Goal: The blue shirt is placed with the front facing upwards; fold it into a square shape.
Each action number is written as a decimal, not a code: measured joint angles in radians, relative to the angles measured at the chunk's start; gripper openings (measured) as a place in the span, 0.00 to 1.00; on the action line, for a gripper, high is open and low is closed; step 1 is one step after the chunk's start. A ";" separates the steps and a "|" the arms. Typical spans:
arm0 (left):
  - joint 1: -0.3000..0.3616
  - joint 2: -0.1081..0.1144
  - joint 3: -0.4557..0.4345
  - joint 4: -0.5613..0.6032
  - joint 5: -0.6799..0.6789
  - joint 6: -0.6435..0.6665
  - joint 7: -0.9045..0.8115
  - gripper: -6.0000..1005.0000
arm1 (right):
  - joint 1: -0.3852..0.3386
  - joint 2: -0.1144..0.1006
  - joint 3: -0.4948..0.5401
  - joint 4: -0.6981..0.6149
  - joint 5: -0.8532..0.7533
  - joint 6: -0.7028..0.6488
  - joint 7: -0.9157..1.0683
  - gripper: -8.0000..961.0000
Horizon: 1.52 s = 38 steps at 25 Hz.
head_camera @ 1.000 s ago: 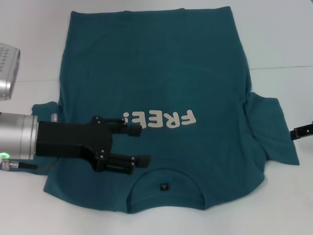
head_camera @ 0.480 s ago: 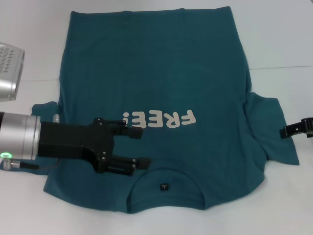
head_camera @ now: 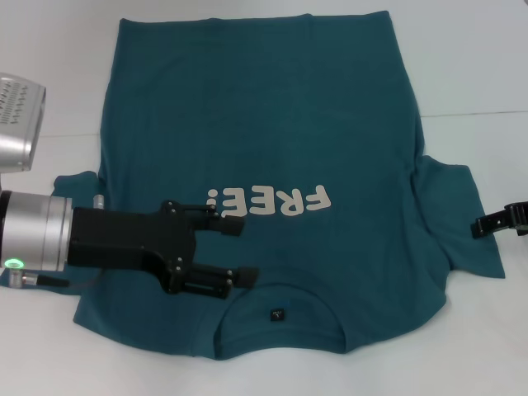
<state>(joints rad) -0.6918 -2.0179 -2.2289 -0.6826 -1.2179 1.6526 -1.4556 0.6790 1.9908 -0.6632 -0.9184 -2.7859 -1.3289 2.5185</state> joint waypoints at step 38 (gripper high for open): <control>0.002 -0.015 -0.002 0.000 0.003 0.001 -0.002 0.82 | -0.046 -0.068 0.043 0.125 0.139 0.028 -0.029 0.93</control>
<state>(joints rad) -0.6903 -2.0330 -2.2304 -0.6826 -1.2152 1.6536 -1.4574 0.6329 1.9231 -0.6198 -0.7930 -2.6472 -1.3010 2.4896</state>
